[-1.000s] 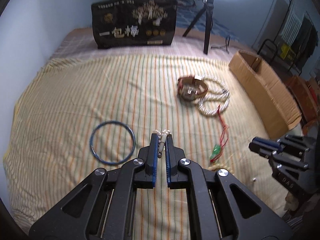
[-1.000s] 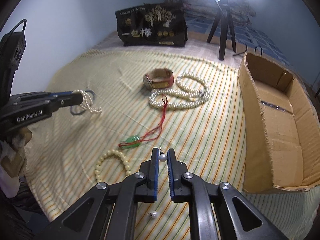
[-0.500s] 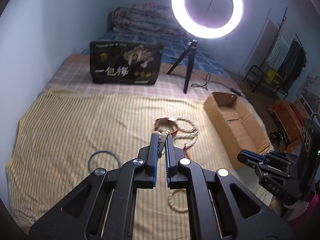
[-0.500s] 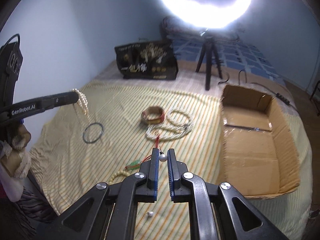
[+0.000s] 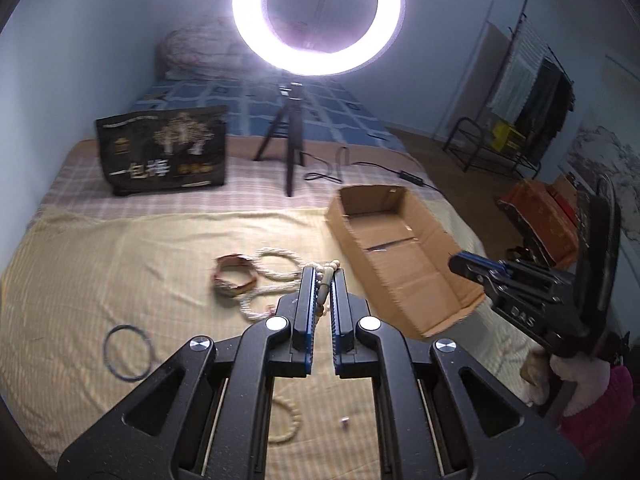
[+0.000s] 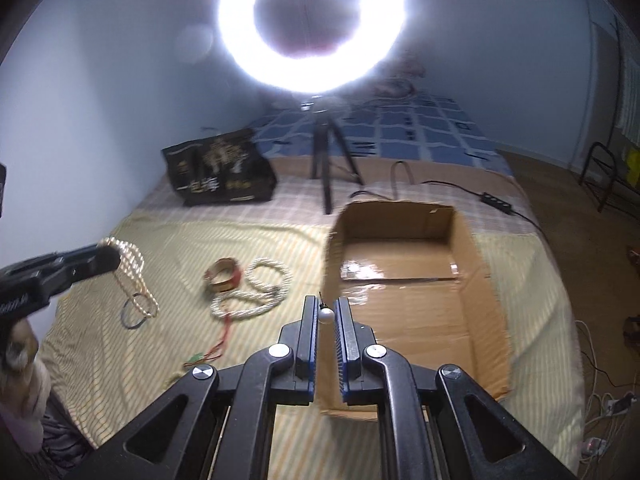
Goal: Organize jewelry
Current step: 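Carry both items into the cardboard box and open both tools to release them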
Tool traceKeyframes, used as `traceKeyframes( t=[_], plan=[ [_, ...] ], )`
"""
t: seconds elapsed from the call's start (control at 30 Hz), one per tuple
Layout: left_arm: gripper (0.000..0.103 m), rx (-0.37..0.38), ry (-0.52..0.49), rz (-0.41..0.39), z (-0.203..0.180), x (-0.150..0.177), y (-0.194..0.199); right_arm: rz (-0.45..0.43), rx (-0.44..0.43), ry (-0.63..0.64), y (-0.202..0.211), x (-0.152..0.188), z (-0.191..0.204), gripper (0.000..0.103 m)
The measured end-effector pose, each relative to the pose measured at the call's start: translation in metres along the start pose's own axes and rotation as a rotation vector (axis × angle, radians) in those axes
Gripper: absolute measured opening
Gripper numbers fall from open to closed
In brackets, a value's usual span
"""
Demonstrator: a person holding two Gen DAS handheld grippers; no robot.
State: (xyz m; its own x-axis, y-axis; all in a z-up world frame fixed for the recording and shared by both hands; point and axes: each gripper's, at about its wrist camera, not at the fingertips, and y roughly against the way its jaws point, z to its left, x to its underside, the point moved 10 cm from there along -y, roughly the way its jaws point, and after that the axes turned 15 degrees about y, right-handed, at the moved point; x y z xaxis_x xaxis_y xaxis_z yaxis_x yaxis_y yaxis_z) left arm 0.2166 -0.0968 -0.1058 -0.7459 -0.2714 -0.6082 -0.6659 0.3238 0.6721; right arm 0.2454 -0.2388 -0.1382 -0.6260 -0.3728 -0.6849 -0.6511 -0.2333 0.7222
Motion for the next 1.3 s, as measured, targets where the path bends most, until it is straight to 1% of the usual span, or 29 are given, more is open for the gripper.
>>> traceKeyframes(
  t=[0.13,0.33,0.57,0.83,1.07,1.13,1.17,1.23,1.27,1.3],
  plan=[
    [0.004,0.023,-0.031,0.019,-0.029,0.006,-0.015,-0.002,0.035,-0.008,0.001,-0.001,-0.022,0.006],
    [0.004,0.048,-0.066,0.056,-0.069,0.020,-0.042,0.006,0.054,-0.023,-0.005,-0.001,-0.044,0.006],
    [0.004,0.064,-0.087,0.102,-0.101,0.036,-0.075,0.017,0.064,-0.068,-0.015,-0.001,-0.074,0.006],
    [0.004,0.055,-0.106,0.142,-0.115,0.052,-0.104,0.030,0.049,-0.105,-0.029,-0.001,-0.090,0.006],
    [0.004,0.058,-0.110,0.156,-0.120,0.055,-0.113,0.035,0.039,-0.146,-0.036,0.003,-0.098,0.007],
    [0.004,0.059,-0.115,0.160,-0.121,0.057,-0.112,0.032,0.031,-0.158,-0.035,0.003,-0.098,0.016],
    [0.004,0.059,-0.117,0.162,-0.122,0.058,-0.113,0.031,0.031,-0.162,-0.035,0.003,-0.100,0.030],
    [0.006,0.058,-0.117,0.171,-0.121,0.060,-0.114,0.023,0.056,-0.168,-0.033,0.003,-0.103,0.042],
    [0.011,0.057,-0.116,0.177,-0.121,0.060,-0.114,0.022,0.062,-0.173,-0.032,0.003,-0.104,0.048],
    [0.030,0.058,-0.115,0.177,-0.121,0.060,-0.114,0.021,0.067,-0.180,-0.032,0.003,-0.106,0.058]
  ],
)
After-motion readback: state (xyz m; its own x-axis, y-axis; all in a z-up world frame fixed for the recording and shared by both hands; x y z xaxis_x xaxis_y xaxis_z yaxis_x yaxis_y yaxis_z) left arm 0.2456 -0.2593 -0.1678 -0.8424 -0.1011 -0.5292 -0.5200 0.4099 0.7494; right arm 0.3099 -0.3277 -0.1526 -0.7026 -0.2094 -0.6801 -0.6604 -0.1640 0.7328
